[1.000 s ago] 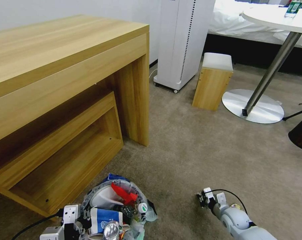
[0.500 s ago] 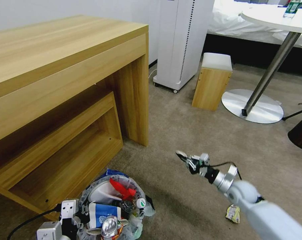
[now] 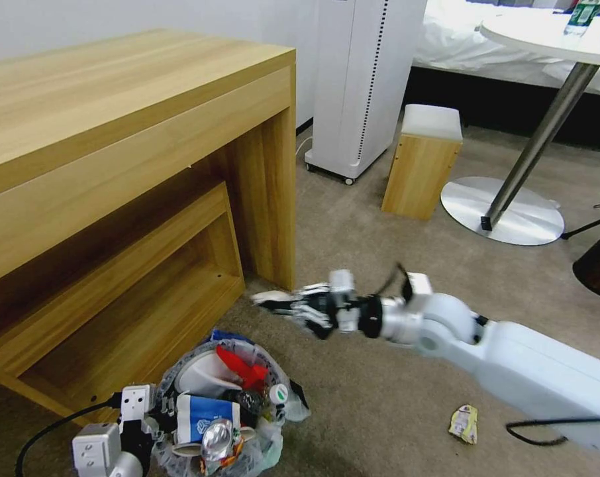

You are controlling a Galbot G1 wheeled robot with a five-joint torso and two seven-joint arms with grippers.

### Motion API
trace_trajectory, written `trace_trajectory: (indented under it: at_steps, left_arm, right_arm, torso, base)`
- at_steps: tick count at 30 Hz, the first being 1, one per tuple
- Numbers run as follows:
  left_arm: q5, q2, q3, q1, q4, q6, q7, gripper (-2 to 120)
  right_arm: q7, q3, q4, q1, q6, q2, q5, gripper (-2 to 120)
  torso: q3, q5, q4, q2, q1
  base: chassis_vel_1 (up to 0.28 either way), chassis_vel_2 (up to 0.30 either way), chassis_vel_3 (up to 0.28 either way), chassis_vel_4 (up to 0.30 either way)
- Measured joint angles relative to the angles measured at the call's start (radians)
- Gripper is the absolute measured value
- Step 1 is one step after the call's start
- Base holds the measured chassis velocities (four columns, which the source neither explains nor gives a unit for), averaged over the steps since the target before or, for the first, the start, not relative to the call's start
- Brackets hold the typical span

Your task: Pick up the trash bin and place the garbage on the floor into it.

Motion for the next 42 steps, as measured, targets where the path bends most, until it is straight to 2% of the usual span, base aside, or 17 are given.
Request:
trace_trajectory:
  at_steps: [3,7,20,27,29,30,33,34,37,39,42]
  left_arm:
    - [0.001,-0.006,0.006,-0.006,0.007,-0.001,-0.003,0]
    - [0.001,-0.005,0.007,-0.01,0.012,-0.003,-0.005,0]
    - [-0.019,0.009,-0.013,-0.003,0.002,-0.012,-0.016,0]
    - [0.048,-0.027,0.013,0.013,0.008,-0.014,0.001,0]
    - [0.074,-0.046,0.024,0.018,0.011,-0.015,0.011,0]
    - [0.074,-0.046,0.024,0.018,0.011,-0.015,0.011,0]
    - [0.08,-0.041,0.009,0.033,0.007,-0.021,0.017,0]
    - [0.08,-0.041,0.009,0.033,0.007,-0.021,0.017,0]
    - [0.071,-0.029,-0.006,0.045,-0.005,-0.025,0.009,0]
    - [0.075,-0.028,-0.006,0.048,-0.005,-0.025,0.009,0]
    - [0.074,-0.027,-0.009,0.044,-0.008,-0.025,0.009,0]
  right_arm:
    - [0.039,-0.103,-0.016,0.049,-0.02,0.05,0.012,0]
    - [0.068,-0.164,-0.026,0.057,-0.028,0.081,0.015,0]
    - [0.094,-0.24,-0.059,0.048,-0.034,0.122,0.004,0]
    - [0.057,-0.245,-0.063,0.035,-0.028,0.111,-0.026,1]
    - [0.048,-0.246,-0.06,0.03,-0.027,0.102,-0.035,13]
    - [0.048,-0.246,-0.06,0.03,-0.027,0.102,-0.035,13]
    - [-0.001,-0.234,-0.062,0.026,-0.024,0.086,-0.053,25]
    - [-0.001,-0.234,-0.062,0.026,-0.024,0.086,-0.053,25]
    - [0.003,-0.217,-0.058,0.021,-0.021,0.085,-0.054,41]
    - [0.004,-0.217,-0.058,0.022,-0.021,0.085,-0.055,44]
    - [0.012,-0.216,-0.062,0.029,-0.021,0.089,-0.059,59]
  torso:
    - [0.0,-0.0002,-0.0002,0.0,0.0]
    - [0.0,-0.0004,-0.0003,0.0,0.0]
    - [0.0,-0.0002,-0.0004,0.0,0.0]
    - [0.0,-0.0001,-0.0004,0.0,0.0]
    - [0.0,-0.0002,-0.0003,0.0,0.0]
    - [0.0,-0.0002,-0.0003,0.0,0.0]
    - [0.0,-0.0002,-0.0004,0.0,0.0]
    - [0.0,-0.0002,-0.0004,0.0,0.0]
    - [0.0,-0.0001,-0.0004,0.0,0.0]
    - [0.0,0.0,-0.0003,0.0,0.0]
    - [0.0,-0.0003,-0.0003,0.0,0.0]
  base:
    - [0.0,0.0,0.0,0.0]
    - [0.0,0.0,0.0,0.0]
    - [0.0,0.0,0.0,0.0]
    - [0.0,0.0,0.0,0.0]
    - [0.0,0.0,0.0,0.0]
    - [0.0,0.0,0.0,0.0]
    - [0.0,0.0,0.0,0.0]
    - [0.0,0.0,0.0,0.0]
    - [0.0,0.0,0.0,0.0]
    - [0.0,0.0,0.0,0.0]
    - [0.0,0.0,0.0,0.0]
